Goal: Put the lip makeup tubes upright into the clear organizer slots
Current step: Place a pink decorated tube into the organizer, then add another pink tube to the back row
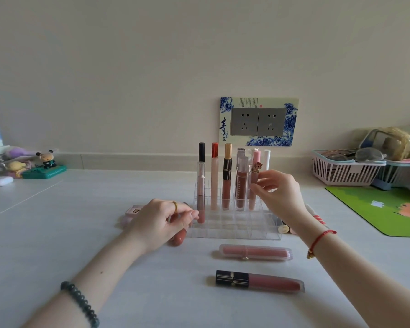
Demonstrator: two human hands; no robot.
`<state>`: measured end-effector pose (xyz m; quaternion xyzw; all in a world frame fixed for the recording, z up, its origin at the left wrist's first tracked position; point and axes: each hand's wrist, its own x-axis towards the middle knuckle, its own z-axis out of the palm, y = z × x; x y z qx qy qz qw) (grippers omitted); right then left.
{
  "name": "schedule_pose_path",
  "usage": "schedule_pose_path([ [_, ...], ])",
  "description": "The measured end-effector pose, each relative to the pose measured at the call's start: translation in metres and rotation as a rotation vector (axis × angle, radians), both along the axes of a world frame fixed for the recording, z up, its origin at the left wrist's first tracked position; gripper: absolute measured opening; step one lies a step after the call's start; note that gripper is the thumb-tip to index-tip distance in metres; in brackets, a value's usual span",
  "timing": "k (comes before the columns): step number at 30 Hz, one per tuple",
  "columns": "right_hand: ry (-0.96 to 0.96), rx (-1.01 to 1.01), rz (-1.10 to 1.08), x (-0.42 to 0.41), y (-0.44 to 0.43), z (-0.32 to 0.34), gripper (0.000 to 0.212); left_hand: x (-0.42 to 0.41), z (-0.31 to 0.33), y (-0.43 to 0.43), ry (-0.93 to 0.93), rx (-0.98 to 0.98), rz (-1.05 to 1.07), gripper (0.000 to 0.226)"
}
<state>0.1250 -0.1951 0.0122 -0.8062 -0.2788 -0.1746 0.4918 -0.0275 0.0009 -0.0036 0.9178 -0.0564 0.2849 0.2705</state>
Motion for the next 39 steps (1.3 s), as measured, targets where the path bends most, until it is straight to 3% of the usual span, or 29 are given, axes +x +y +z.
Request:
schedule_pose_path([
  [6, 0.012, -0.002, -0.008, -0.001, -0.002, -0.001, 0.022, -0.002, 0.001, -0.002, -0.002, -0.015, 0.0, 0.029],
  [11, -0.027, 0.019, -0.034, -0.003, -0.013, 0.002, 0.028, -0.002, 0.002, -0.003, 0.039, 0.033, -0.005, 0.016],
  [18, -0.092, 0.056, 0.01, -0.016, -0.035, 0.012, 0.016, 0.001, -0.003, -0.002, 0.059, 0.023, -0.028, 0.023],
  [21, -0.079, -0.088, 0.167, -0.028, -0.042, 0.013, 0.008, 0.003, -0.005, -0.001, 0.061, 0.004, -0.06, 0.021],
  [24, -0.059, -0.359, 0.34, -0.043, -0.048, 0.01, 0.014, 0.004, -0.004, -0.007, 0.025, 0.044, -0.107, 0.032],
  [29, -0.176, -0.784, 0.355, -0.056, -0.045, 0.001, 0.023, 0.005, -0.007, -0.023, 0.043, 0.122, -0.182, 0.032],
  [34, -0.189, -0.821, 0.376, -0.059, -0.041, -0.008, 0.029, 0.006, -0.013, -0.031, 0.113, 0.17, -0.212, 0.054],
  [39, -0.21, -0.805, 0.421, -0.06, -0.043, -0.004, 0.025, 0.006, -0.013, -0.031, 0.11, 0.18, -0.199, 0.056],
])
